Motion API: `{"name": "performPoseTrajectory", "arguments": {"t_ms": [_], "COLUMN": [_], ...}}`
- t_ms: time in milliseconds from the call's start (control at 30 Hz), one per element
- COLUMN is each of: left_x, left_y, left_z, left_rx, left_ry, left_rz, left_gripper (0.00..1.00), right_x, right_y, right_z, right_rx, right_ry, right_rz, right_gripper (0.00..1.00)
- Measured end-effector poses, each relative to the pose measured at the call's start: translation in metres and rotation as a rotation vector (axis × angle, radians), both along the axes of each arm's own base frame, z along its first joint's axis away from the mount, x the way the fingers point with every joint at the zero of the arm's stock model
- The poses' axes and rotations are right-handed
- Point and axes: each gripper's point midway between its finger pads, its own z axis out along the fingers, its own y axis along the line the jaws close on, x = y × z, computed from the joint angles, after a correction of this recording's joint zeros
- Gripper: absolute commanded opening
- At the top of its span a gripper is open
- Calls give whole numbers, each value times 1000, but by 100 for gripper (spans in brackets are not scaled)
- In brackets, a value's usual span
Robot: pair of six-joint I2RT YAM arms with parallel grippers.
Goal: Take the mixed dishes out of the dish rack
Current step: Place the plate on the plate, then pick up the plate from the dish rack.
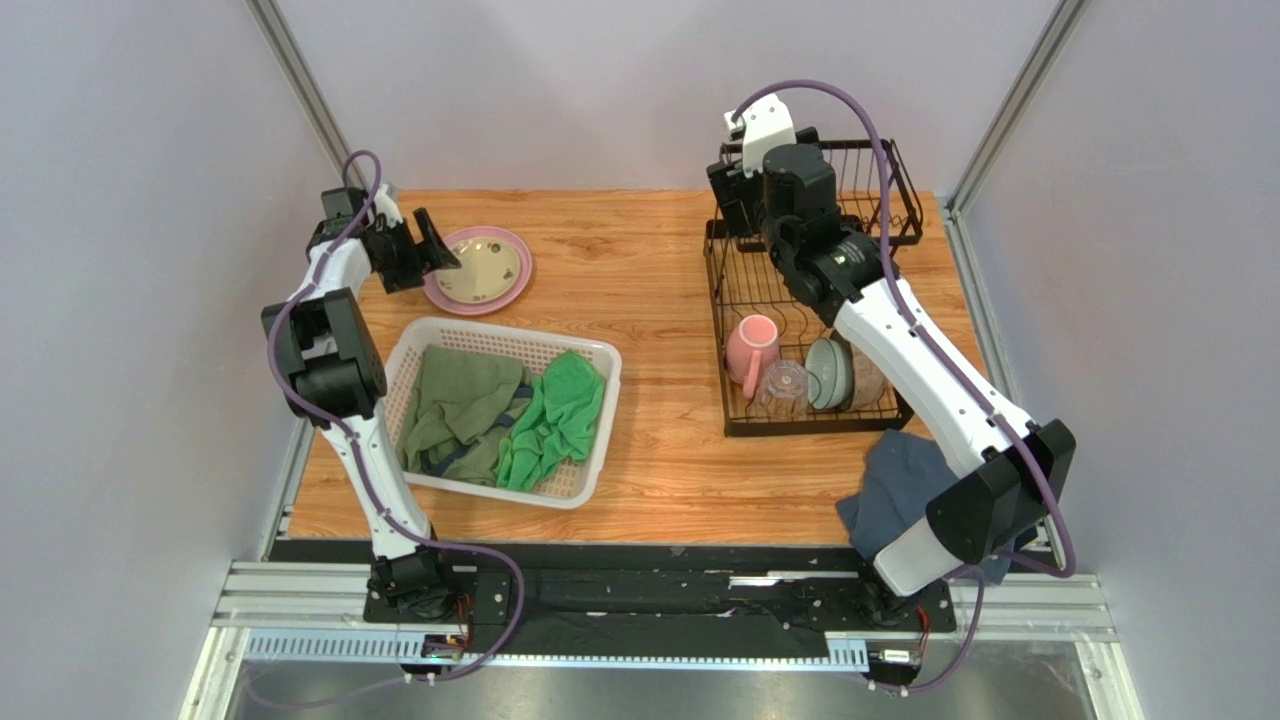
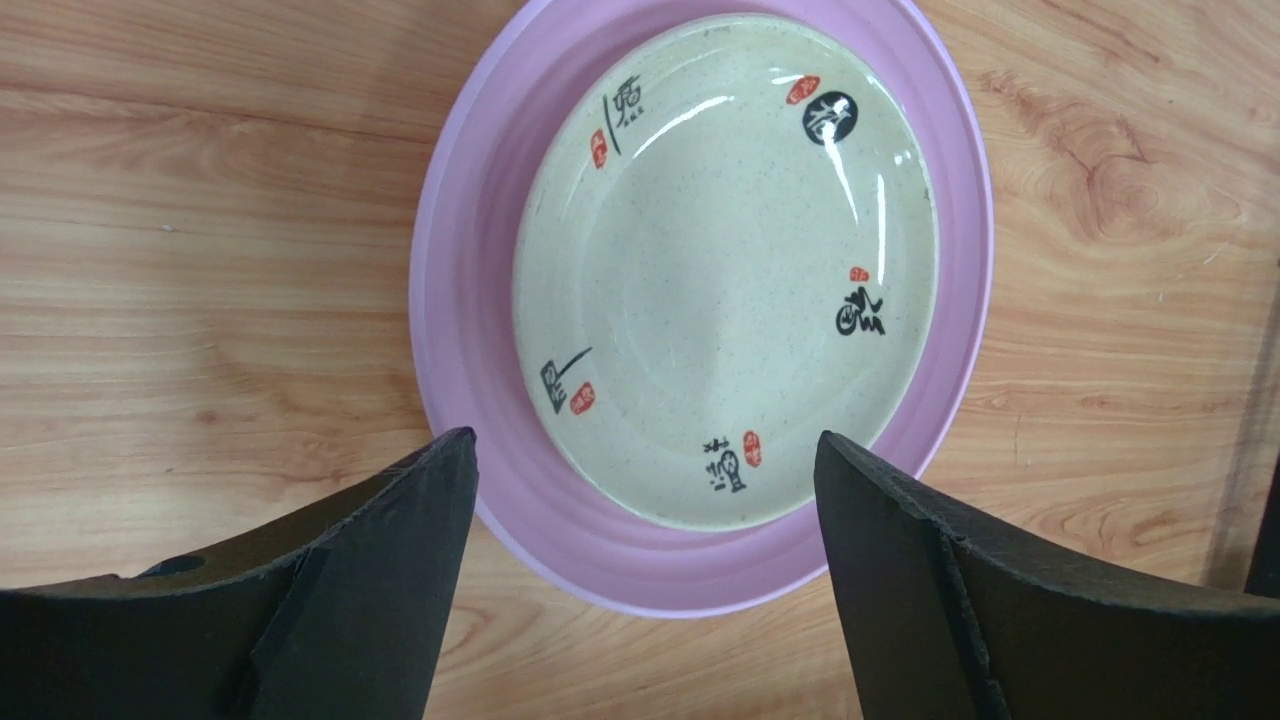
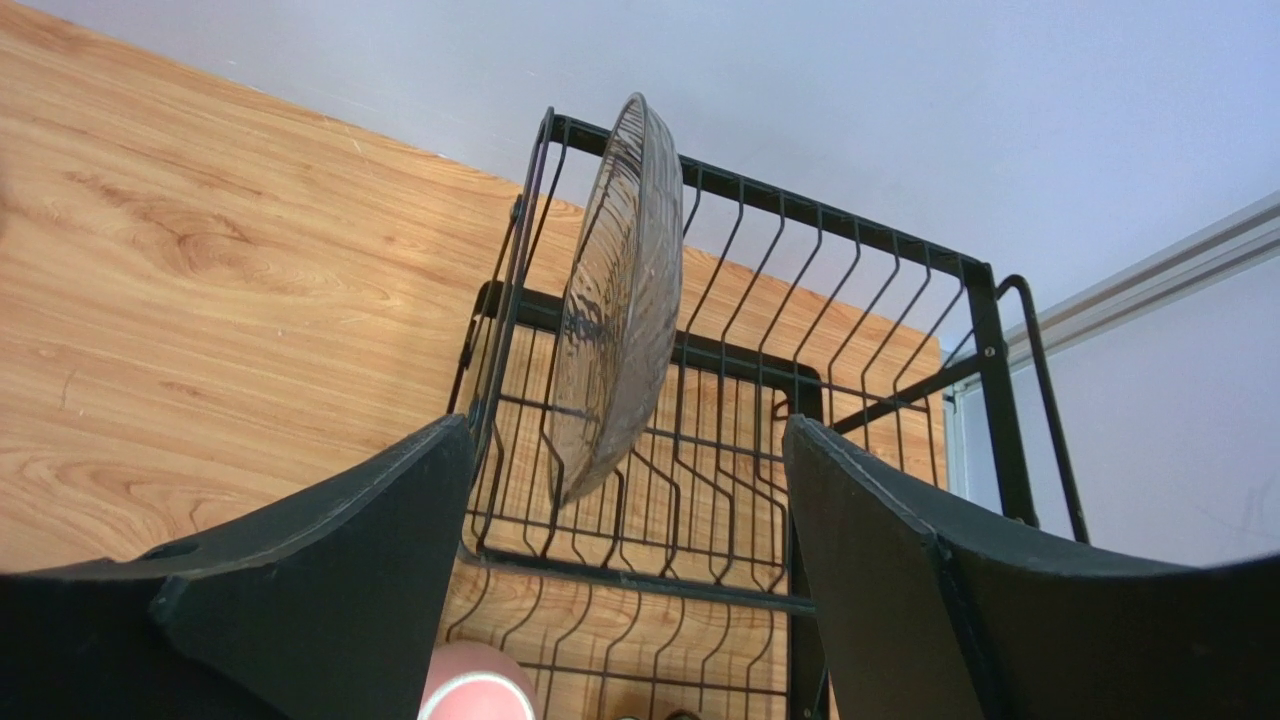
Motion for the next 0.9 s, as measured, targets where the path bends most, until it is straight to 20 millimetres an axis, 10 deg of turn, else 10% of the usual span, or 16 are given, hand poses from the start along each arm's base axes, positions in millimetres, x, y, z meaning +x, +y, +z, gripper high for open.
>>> {"name": "performPoseTrajectory", "arguments": {"t_ms": [900], "left_x": [-28], "left_y": [9], "left_z": [50], "left_rx": [155], "left_ry": [-65], "left_rz": [-23], "left_gripper": [91], "right_x": [65], "right_y": [-1], "right_z": [-56], "right_rx": [-20], "right_ry": [99], "right_rz": [-110], "right_gripper": [44]}}
